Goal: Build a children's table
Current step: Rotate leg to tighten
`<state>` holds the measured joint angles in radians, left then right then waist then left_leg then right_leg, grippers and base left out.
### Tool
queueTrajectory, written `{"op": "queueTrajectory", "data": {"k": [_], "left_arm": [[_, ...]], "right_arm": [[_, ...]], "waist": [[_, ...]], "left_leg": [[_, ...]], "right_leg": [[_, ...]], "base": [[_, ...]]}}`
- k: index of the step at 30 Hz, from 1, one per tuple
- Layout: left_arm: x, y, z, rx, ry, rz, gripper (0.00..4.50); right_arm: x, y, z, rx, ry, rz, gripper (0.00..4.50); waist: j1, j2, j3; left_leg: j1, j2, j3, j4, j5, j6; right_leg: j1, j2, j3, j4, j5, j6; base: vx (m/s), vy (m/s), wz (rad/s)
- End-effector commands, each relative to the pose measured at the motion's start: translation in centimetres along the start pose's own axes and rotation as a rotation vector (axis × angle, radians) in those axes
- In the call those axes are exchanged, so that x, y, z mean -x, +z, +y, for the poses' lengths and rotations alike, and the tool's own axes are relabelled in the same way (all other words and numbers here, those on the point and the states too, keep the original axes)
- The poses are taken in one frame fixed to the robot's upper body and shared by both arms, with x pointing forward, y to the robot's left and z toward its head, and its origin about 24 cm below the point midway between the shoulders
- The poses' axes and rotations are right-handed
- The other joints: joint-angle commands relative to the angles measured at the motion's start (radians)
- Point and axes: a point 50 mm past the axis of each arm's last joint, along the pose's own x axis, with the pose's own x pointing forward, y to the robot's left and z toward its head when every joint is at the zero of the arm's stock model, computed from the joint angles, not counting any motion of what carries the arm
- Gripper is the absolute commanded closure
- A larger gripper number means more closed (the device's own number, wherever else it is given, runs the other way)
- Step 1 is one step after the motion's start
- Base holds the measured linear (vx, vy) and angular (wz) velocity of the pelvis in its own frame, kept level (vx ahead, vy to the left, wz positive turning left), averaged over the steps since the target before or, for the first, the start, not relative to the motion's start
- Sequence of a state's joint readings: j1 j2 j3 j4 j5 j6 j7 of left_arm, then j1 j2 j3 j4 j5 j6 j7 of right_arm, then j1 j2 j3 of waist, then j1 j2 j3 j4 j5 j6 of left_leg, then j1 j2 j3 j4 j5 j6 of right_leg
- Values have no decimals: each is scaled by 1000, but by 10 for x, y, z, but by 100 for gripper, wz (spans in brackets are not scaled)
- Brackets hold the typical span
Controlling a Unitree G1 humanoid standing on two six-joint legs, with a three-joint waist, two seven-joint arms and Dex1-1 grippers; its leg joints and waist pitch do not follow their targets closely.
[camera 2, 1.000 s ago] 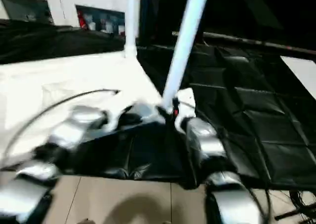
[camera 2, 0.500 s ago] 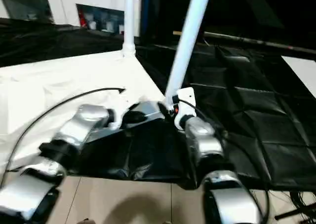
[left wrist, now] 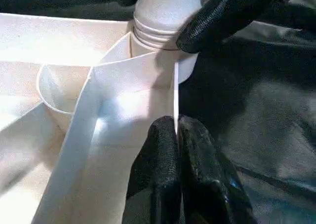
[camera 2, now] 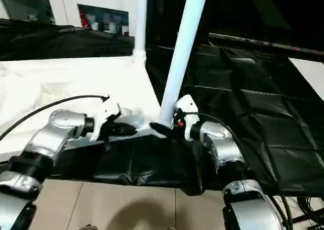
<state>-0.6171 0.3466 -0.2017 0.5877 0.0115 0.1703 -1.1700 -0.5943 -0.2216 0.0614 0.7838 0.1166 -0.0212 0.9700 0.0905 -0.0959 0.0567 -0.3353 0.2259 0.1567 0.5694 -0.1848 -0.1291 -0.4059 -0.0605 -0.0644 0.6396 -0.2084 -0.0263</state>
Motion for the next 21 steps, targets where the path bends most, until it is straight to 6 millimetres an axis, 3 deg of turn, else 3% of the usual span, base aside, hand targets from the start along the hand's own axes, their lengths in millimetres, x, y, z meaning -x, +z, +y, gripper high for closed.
{"op": "queueTrajectory", "data": {"k": [1, 13, 18, 20, 21], "left_arm": [[-6, 5, -8, 12, -63, -85, 450], [-2, 2, -12, 22, -82, -79, 450], [-3, -2, -15, 38, -101, -60, 450], [-4, -2, -16, 40, -105, -52, 450], [-7, -2, -17, 43, -103, -44, 450]], "right_arm": [[1, 6, -1, 20, 24, -4, 78], [4, 4, 0, 6, 46, -12, 184], [3, 2, 1, -15, 40, -24, 198], [1, 0, 2, -32, 23, -31, 201], [0, -2, 2, -50, -8, -32, 202]], "waist": [[2, -6, -61], [2, -10, -62], [0, -5, -64], [-2, -11, -64], [-2, -8, -64]], "left_leg": [[-13, 4, 17, -52, -88, 71], [-14, 3, 17, -51, -70, 74], [-10, 6, 17, -51, -60, 71], [-10, 5, 17, -51, -58, 69], [-10, 5, 17, -51, -58, 68]], "right_leg": [[62, -71, 49, -75, -110, -198], [64, -70, 49, -72, -88, -200], [63, -68, 48, -67, -42, -216], [64, -67, 48, -66, -24, -223], [64, -68, 49, -66, -23, -224]], "base": [[0, 0, 0], [0, 0, 0], [0, 0, 0], [0, 0, 0], [0, 0, 0]]}}
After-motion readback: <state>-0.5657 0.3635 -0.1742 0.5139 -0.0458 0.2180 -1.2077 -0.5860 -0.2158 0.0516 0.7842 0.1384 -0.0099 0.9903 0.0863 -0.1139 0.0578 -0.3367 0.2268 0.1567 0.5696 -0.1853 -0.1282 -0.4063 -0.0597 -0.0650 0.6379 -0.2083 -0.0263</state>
